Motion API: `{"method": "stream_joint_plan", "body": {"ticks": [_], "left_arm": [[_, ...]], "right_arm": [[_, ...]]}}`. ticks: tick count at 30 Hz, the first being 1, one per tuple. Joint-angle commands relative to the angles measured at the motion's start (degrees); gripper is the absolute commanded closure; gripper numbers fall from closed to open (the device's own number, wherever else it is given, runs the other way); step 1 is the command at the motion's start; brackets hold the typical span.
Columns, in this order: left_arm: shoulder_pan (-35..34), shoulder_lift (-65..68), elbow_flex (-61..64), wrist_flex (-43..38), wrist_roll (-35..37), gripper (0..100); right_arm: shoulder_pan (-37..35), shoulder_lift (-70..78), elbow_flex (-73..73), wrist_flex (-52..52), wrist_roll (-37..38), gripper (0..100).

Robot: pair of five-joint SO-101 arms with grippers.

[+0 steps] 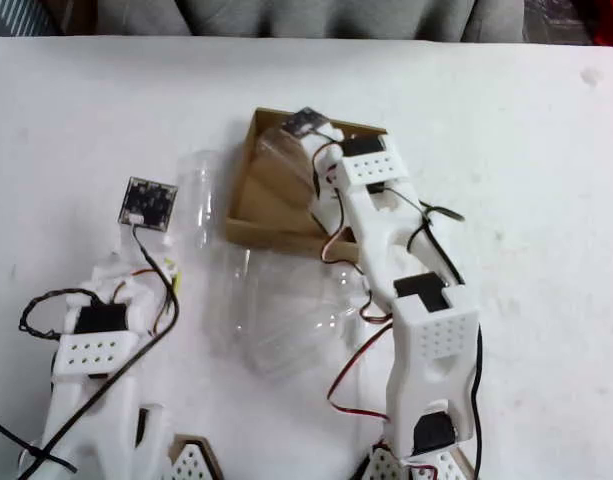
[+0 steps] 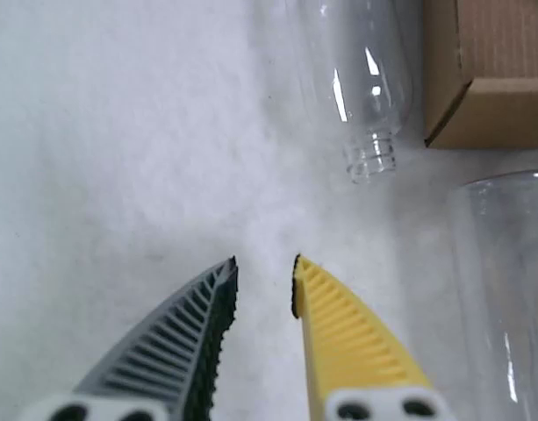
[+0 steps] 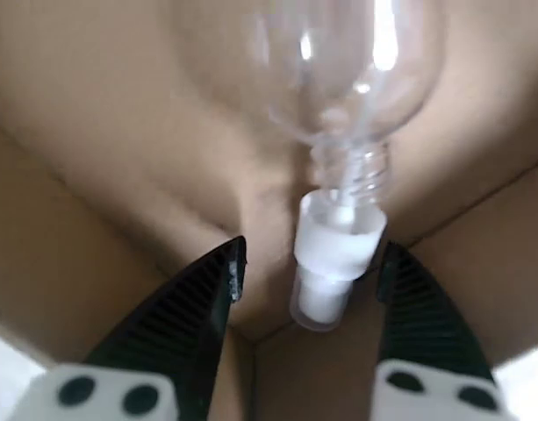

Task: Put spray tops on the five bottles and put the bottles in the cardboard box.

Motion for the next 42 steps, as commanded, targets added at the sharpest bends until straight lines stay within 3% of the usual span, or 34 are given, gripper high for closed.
{"method": "stream_joint_plan", "body": {"ticks": [1,7,20,35,42], "left_arm": [[-0.6,-0.7,-0.4,-1.9,0.8,90],[-0.6,-0.7,-0.3,-1.8,0.8,90],[-0.6,-0.7,-0.3,-1.8,0.8,90],[-0.6,-0.7,-0.3,-1.8,0.8,90],[-0.6,-0.7,-0.3,-1.9,0.8,90]], "right_arm": [[0.0,0.2,-2.5,1.5,1.8,85.0],[0.4,4.1,-5.6,2.1,1.9,98.5],[1.5,5.6,-27.3,15.4,2.5,98.2],[-2.4,5.6,-38.5,20.0,27.2,98.2],[-3.8,5.6,-45.2,22.2,31.0,98.1]]}}
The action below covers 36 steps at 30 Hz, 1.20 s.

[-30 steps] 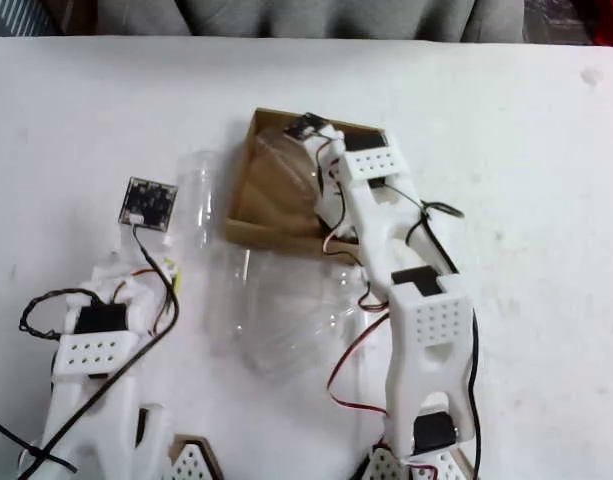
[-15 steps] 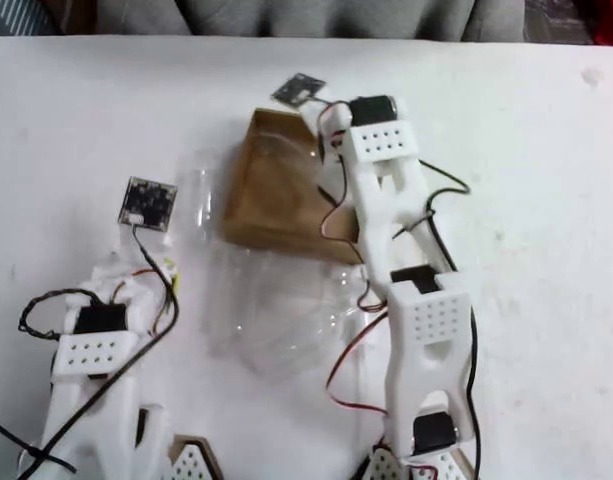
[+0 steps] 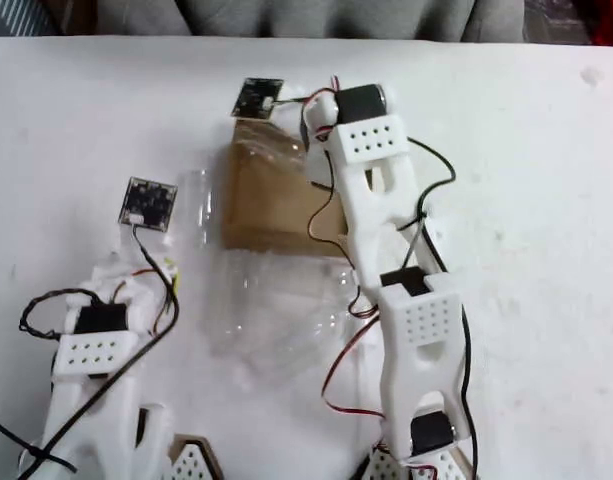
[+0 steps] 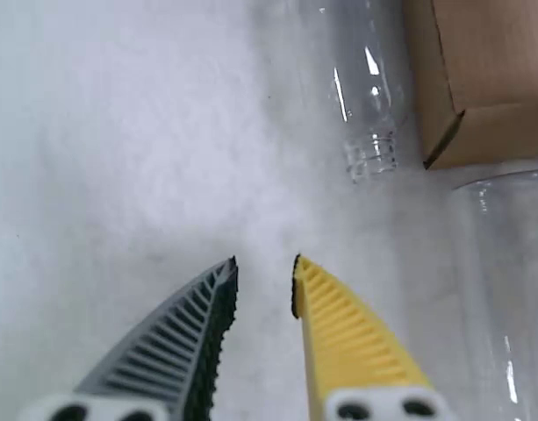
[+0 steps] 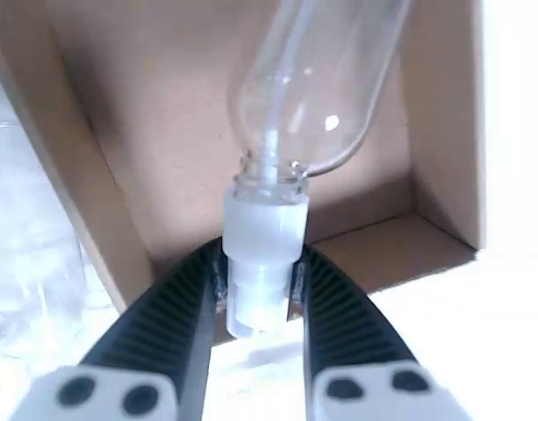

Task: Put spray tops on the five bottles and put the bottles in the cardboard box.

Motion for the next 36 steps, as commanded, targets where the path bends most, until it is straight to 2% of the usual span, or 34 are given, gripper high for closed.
{"method": "stream_joint_plan", "body": {"ticks": [1,8,22,36], "left_arm": [[-0.6,-0.7,-0.4,-1.9,0.8,90],[-0.6,-0.7,-0.4,-1.9,0.8,90],[-0.6,-0.7,-0.1,-3.0,0.8,90],[-0.6,-0.7,-0.1,-3.1,0.8,90]], "right_arm": [[-1.2,-1.2,-5.1,0.6,1.2,98.1],[-1.9,-1.0,-5.7,0.6,7.2,98.2],[-1.2,-0.7,-5.6,3.5,6.2,98.3],[2.9,-7.8,6.6,3.5,5.9,98.1]]}}
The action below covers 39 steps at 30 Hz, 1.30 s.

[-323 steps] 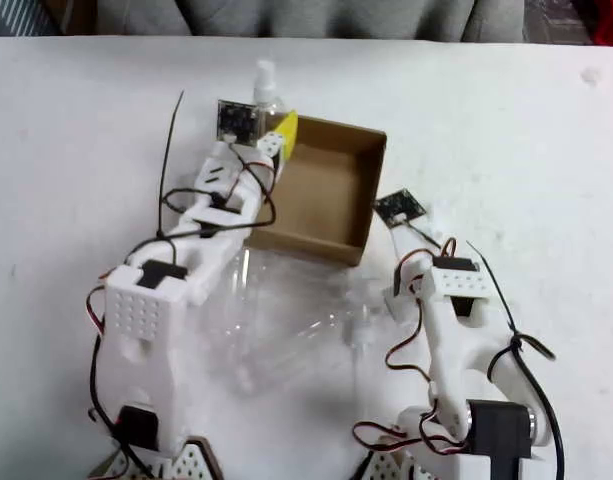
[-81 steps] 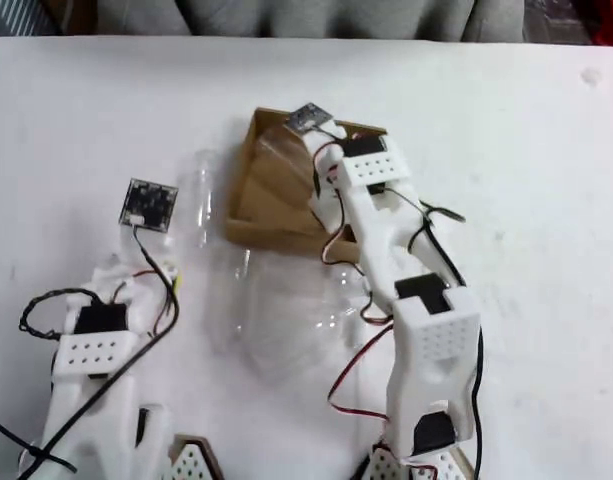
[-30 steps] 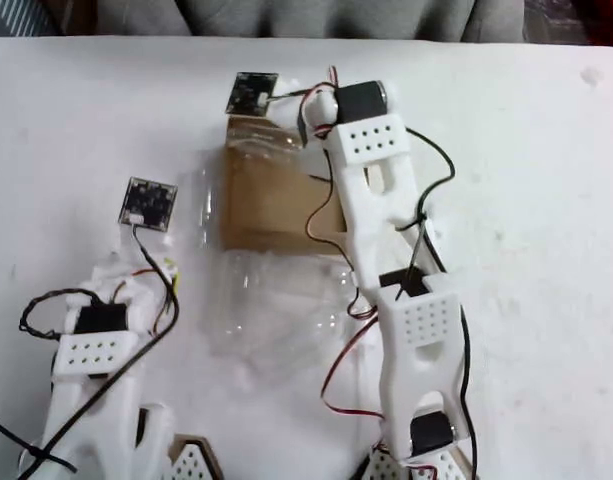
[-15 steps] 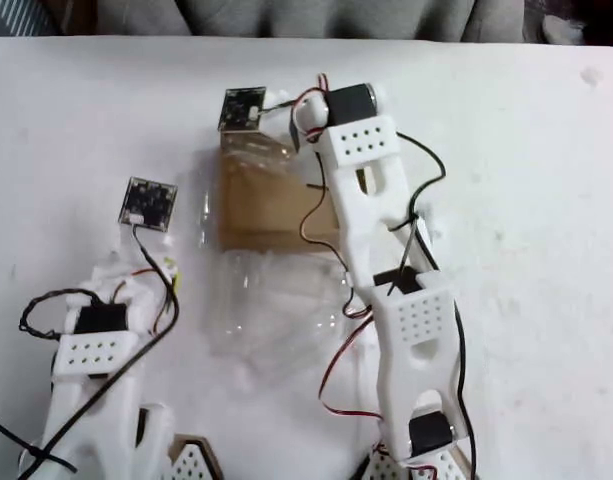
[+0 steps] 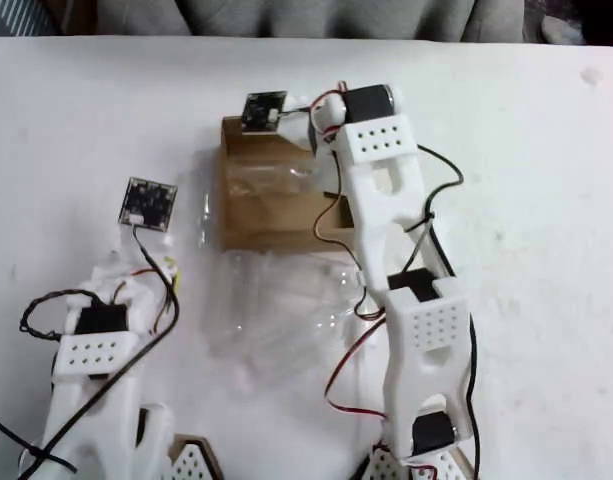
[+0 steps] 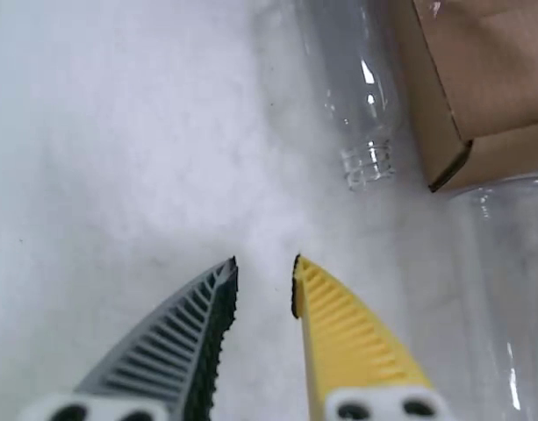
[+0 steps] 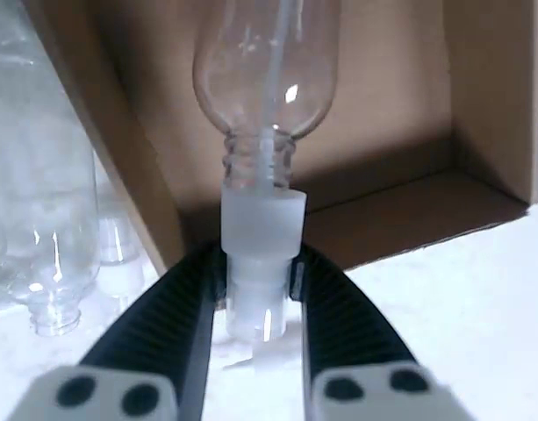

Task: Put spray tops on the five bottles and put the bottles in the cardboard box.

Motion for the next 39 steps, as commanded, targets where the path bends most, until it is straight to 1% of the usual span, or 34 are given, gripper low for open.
{"method": "stream_joint_plan", "body": {"ticks": [1,3,9,14,20,26,29,30,34,37,39], "left_arm": [[-0.5,-0.7,-0.5,-1.8,0.8,90],[-0.5,-0.7,-0.5,-1.8,0.8,90],[-0.6,-0.7,-0.5,-1.8,0.8,90],[-0.6,-0.7,-0.5,-1.8,0.8,90],[-0.6,-0.7,-0.5,-1.8,0.8,90],[-0.6,-0.7,-0.5,-1.8,0.8,90],[-0.6,-0.7,-0.5,-1.8,0.8,90],[-0.6,-0.7,-0.5,-1.8,0.8,90],[-0.6,-0.7,-0.5,-1.8,0.8,90],[-0.6,-0.8,-0.5,-1.8,0.8,90],[-0.6,-0.8,-0.5,-1.8,0.8,90]], "right_arm": [[1.2,-4.7,-0.2,1.5,0.3,98.1],[1.1,-5.7,-0.2,1.5,1.1,98.1],[-3.0,-7.3,-0.2,1.5,3.3,98.1],[-5.9,-7.4,-2.1,1.5,7.9,98.1],[-9.7,-6.1,-4.2,0.5,8.2,98.1],[-10.0,-1.4,-10.5,-0.6,7.9,98.0],[-10.0,0.4,-14.7,-0.6,4.5,97.8],[-10.3,0.9,-16.1,-0.6,3.3,96.3],[-10.7,2.6,-20.2,-1.5,-0.4,85.4],[-11.2,4.2,-21.7,-3.5,-2.2,86.7],[-11.7,5.4,-22.2,-5.5,-4.8,87.6]]}}
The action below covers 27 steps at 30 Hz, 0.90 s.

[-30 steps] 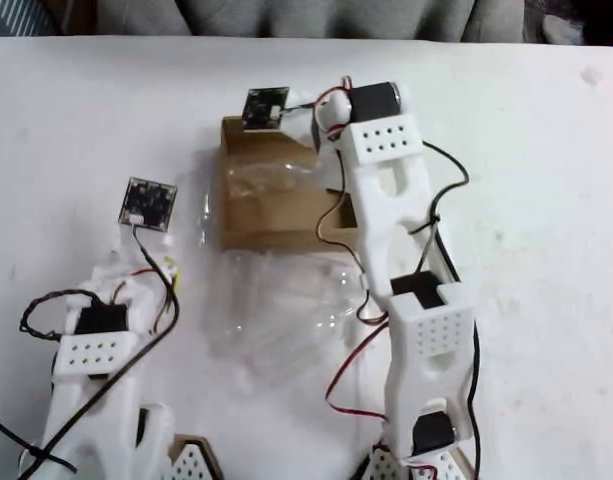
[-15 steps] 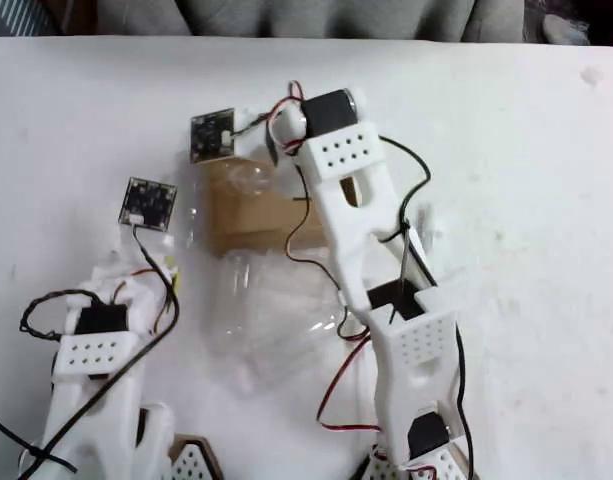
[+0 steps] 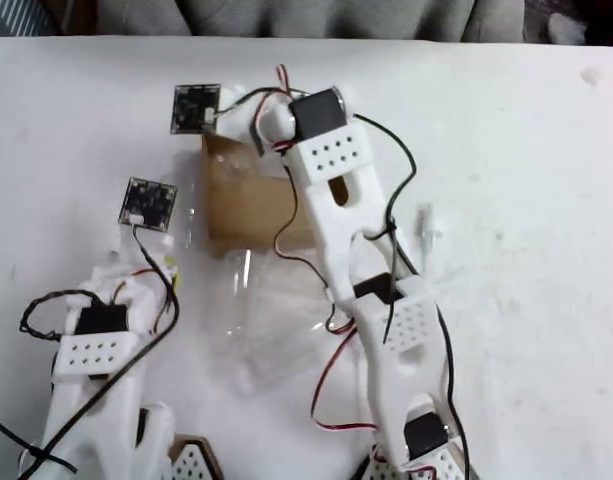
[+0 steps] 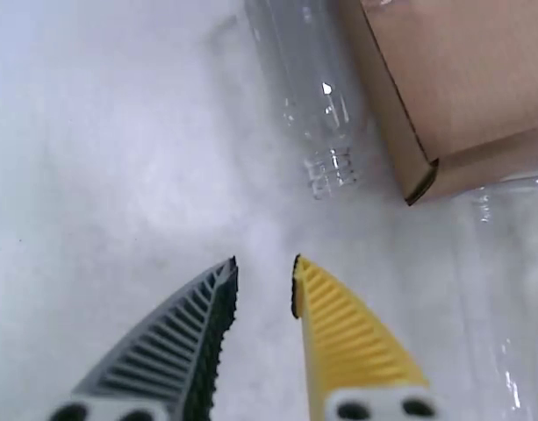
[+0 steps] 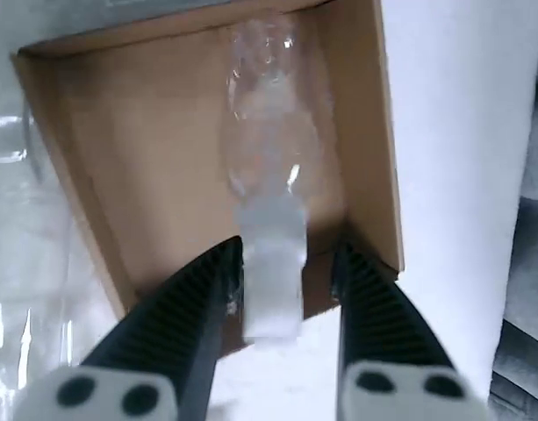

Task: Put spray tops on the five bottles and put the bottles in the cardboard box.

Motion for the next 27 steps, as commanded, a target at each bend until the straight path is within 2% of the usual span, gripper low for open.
{"method": "stream_joint_plan", "body": {"ticks": [1,7,10,15,19,21,24,27], "left_arm": [[-0.7,-0.8,-0.5,-1.8,0.8,90],[-0.7,-0.8,-0.5,-1.8,0.8,90],[-0.7,-0.7,-0.7,-1.8,0.8,90],[-0.7,-0.7,-0.7,-1.8,0.8,90],[-0.7,-0.7,-0.5,-3.1,0.8,90],[-0.7,-0.7,-0.5,-3.1,0.8,90],[-0.7,-0.7,-0.5,-3.1,0.8,90],[-0.7,-0.7,-0.5,-3.1,0.8,90]], "right_arm": [[-0.9,0.6,-3.1,-3.9,-4.8,87.5],[-0.9,1.9,-3.1,-8.5,-10.5,87.5],[-0.9,0.4,-3.2,-7.8,-16.4,87.8],[0.1,-3.9,-3.2,-1.7,-35.5,87.9],[2.8,-6.3,-3.2,3.6,-57.9,87.9],[4.2,-7.0,-2.4,4.4,-66.5,88.0],[7.1,-7.3,0.9,4.4,-74.2,92.0],[8.3,-7.3,4.7,4.4,-78.0,97.4]]}}
